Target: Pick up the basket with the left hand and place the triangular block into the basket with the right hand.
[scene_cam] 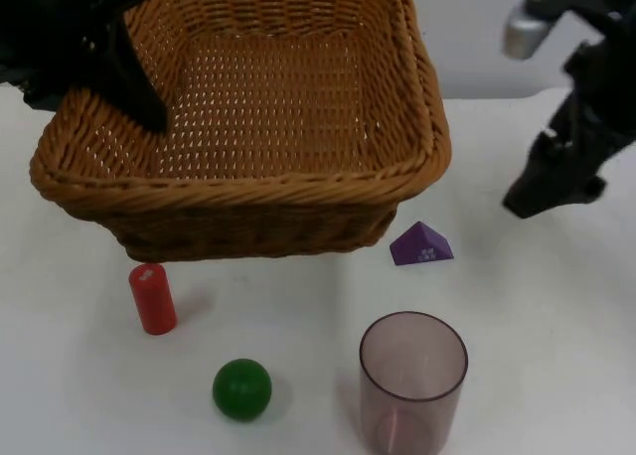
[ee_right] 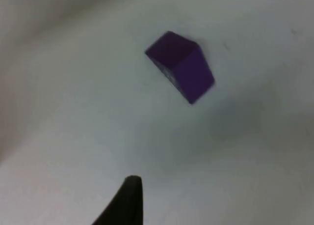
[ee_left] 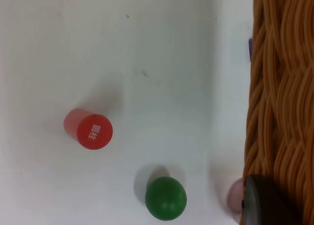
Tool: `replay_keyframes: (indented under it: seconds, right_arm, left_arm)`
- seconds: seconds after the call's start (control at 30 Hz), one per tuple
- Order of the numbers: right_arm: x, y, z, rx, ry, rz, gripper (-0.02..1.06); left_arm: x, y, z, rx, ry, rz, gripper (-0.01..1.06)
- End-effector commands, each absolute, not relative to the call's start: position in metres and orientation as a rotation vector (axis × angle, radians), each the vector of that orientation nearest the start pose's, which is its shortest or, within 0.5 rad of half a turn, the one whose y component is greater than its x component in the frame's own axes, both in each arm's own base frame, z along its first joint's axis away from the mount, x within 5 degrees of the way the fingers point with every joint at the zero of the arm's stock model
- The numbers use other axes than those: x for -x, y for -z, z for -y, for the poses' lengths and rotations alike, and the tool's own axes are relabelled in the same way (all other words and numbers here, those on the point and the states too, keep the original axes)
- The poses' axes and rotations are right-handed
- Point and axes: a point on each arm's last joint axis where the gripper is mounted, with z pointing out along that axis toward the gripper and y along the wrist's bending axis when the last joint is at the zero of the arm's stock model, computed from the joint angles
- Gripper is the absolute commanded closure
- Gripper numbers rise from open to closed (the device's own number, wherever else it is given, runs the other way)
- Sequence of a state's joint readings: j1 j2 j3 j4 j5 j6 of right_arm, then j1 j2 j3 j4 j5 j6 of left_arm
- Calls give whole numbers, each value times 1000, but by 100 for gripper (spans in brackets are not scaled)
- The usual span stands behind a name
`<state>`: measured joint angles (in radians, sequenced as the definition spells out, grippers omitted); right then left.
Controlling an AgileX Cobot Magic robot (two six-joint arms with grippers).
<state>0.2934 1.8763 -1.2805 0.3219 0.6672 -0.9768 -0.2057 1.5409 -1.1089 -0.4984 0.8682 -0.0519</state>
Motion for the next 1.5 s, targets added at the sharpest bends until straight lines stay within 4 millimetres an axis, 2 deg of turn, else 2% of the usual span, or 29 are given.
replay_keyframes:
  seconds: [0.0, 0.2, 0.4, 0.83, 1.13, 1.23, 1.27, 1.33, 1.37, 1.4, 1.47]
  right_arm:
    - [-373, -190, -141, 1455, -162, -2301, 0]
    - [-399, -172, -167, 1608, -179, -2231, 0]
    - [-409, -151, -183, 1700, -196, -2098, 0]
    - [-413, -93, -188, 1733, -257, -2133, 0]
    - [-419, -88, -194, 1689, -316, -2130, 0]
    - [-419, -88, -194, 1680, -318, -2140, 4]
    - [-419, -88, -194, 1673, -317, -2152, 6]
    - [-417, -87, -192, 1682, -306, -2187, 25]
    - [-417, -87, -191, 1686, -302, -2191, 30]
    - [-417, -87, -191, 1686, -302, -2191, 30]
    - [-417, -86, -190, 1668, -293, -2217, 56]
  left_arm:
    - [-294, -271, 98, 163, 711, -2730, 105]
    - [-294, -271, 98, 171, 713, -2731, 105]
    - [-294, -271, 98, 194, 722, -2734, 105]
    - [-296, -272, 98, 238, 725, -2711, 105]
    - [-296, -272, 98, 249, 730, -2715, 105]
    - [-296, -272, 98, 250, 733, -2717, 105]
    - [-296, -272, 98, 249, 733, -2719, 105]
    - [-296, -272, 98, 255, 737, -2718, 105]
    - [-296, -272, 98, 258, 737, -2719, 105]
    - [-296, -272, 98, 258, 737, -2719, 105]
    - [-296, -272, 99, 262, 740, -2718, 105]
